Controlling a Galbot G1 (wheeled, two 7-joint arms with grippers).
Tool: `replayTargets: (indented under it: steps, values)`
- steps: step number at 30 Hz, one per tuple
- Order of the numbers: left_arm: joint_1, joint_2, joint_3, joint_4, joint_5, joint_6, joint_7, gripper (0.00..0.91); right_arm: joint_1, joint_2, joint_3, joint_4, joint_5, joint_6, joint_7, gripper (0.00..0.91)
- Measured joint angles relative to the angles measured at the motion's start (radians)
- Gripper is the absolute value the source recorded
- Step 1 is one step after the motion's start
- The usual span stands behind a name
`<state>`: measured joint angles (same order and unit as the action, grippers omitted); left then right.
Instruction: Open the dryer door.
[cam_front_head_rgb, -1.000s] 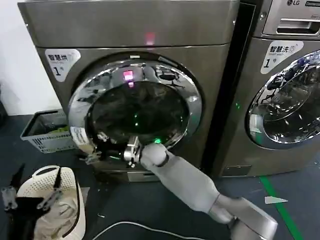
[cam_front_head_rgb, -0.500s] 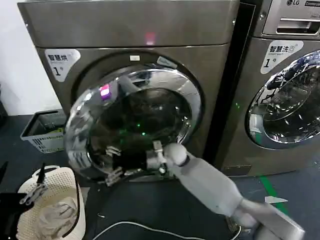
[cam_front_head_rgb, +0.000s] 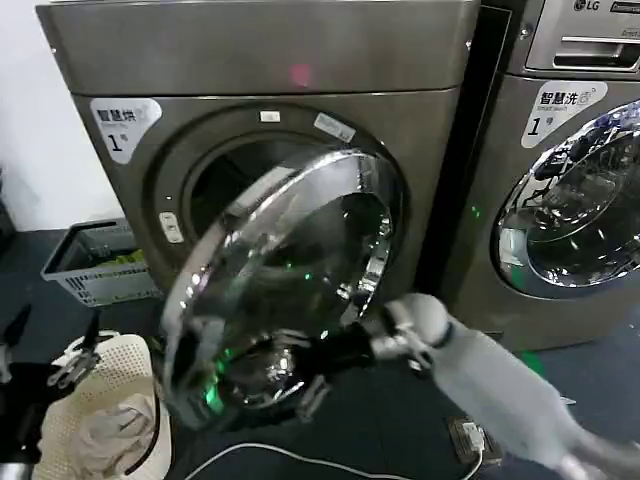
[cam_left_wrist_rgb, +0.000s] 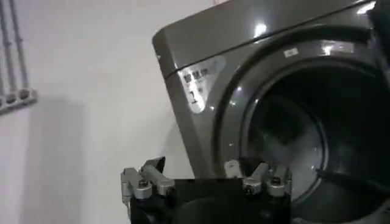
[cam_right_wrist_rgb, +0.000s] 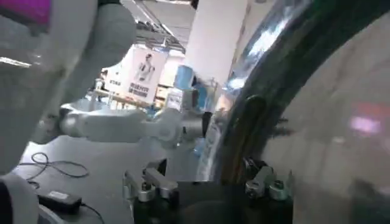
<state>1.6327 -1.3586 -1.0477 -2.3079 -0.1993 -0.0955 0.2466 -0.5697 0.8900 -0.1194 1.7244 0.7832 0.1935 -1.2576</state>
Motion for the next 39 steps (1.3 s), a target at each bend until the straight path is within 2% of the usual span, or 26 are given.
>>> replayTargets:
  steps: [3, 6, 11, 13, 15, 17, 20, 22, 25, 29, 35, 39]
  values:
    - [-0.018, 0.036, 0.045, 0.026, 0.020, -0.001, 0.008, 0.907, -0.122, -0.062, 0.141, 0.054, 0.008, 0.008, 0.015, 0.907]
    - [-0.040, 0.071, 0.122, 0.050, 0.072, -0.004, 0.007, 0.907, -0.280, -0.119, 0.314, 0.118, -0.004, 0.063, 0.084, 0.907]
    - [-0.085, 0.116, 0.276, 0.083, 0.104, -0.004, 0.006, 0.907, -0.578, -0.135, 0.615, 0.207, -0.076, 0.137, 0.256, 0.907]
    - [-0.104, 0.134, 0.338, 0.094, 0.113, -0.005, 0.006, 0.907, -0.707, -0.112, 0.743, 0.248, -0.159, 0.133, 0.415, 0.907]
    - [-0.127, 0.156, 0.405, 0.106, 0.122, -0.006, 0.006, 0.907, -0.825, -0.074, 0.865, 0.288, -0.243, 0.085, 0.570, 0.907]
    - [-0.155, 0.181, 0.474, 0.113, 0.120, -0.007, 0.006, 0.907, -0.927, -0.028, 0.989, 0.327, -0.289, 0.008, 0.735, 0.907]
    - [-0.193, 0.208, 0.573, 0.118, 0.115, -0.007, 0.006, 0.907, -1.023, 0.048, 1.167, 0.371, -0.316, -0.168, 0.959, 0.907]
    - [-0.222, 0.220, 0.631, 0.121, 0.112, -0.007, 0.005, 0.907, -1.049, 0.101, 1.282, 0.372, -0.355, -0.236, 1.061, 0.907]
    - [-0.263, 0.239, 0.716, 0.135, 0.114, -0.009, 0.004, 0.907, -1.083, 0.176, 1.446, 0.350, -0.375, -0.333, 1.169, 0.907]
    - [-0.327, 0.252, 0.816, 0.155, 0.108, -0.009, 0.001, 0.907, -1.093, 0.261, 1.620, 0.298, -0.407, -0.366, 1.212, 0.907]
    - [-0.429, 0.256, 0.939, 0.189, 0.091, -0.009, -0.002, 0.907, -1.084, 0.362, 1.843, 0.182, -0.415, -0.363, 1.259, 0.907]
    - [-0.498, 0.254, 1.024, 0.219, 0.084, -0.007, -0.001, 0.907, -1.080, 0.410, 1.967, 0.126, -0.450, -0.369, 1.339, 0.907]
